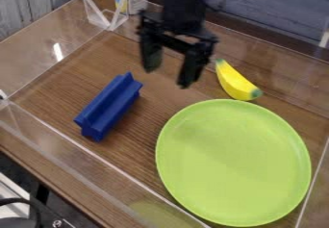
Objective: Put the blue object in the green plate
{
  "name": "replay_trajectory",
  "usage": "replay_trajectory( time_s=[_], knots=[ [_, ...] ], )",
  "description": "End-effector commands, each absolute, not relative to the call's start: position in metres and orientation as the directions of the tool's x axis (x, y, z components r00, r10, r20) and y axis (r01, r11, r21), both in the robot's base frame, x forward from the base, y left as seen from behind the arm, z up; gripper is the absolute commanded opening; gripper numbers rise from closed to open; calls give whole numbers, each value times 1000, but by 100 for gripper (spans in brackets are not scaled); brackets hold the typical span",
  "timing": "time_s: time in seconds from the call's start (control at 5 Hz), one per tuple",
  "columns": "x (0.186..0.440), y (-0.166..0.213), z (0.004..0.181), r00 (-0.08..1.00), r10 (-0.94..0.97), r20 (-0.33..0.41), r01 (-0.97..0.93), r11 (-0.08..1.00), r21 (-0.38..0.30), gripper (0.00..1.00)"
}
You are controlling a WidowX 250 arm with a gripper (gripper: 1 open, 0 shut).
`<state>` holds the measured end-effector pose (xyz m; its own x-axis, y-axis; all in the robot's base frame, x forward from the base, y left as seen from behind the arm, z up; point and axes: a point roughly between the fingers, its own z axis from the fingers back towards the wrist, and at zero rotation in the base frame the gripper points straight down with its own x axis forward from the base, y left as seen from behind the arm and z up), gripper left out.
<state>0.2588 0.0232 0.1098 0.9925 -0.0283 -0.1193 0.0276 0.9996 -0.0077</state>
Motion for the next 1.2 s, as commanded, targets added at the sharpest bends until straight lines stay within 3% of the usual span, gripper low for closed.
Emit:
replay_trajectory(
  time_s=[0.0,0.4,1.0],
  knots=[
    [245,51,118,998,-37,-49,38,999,17,100],
    [228,87,100,998,-42,-39,43,999,13,100],
    [233,89,67,998,-54,-24,54,999,-4,100]
  ],
)
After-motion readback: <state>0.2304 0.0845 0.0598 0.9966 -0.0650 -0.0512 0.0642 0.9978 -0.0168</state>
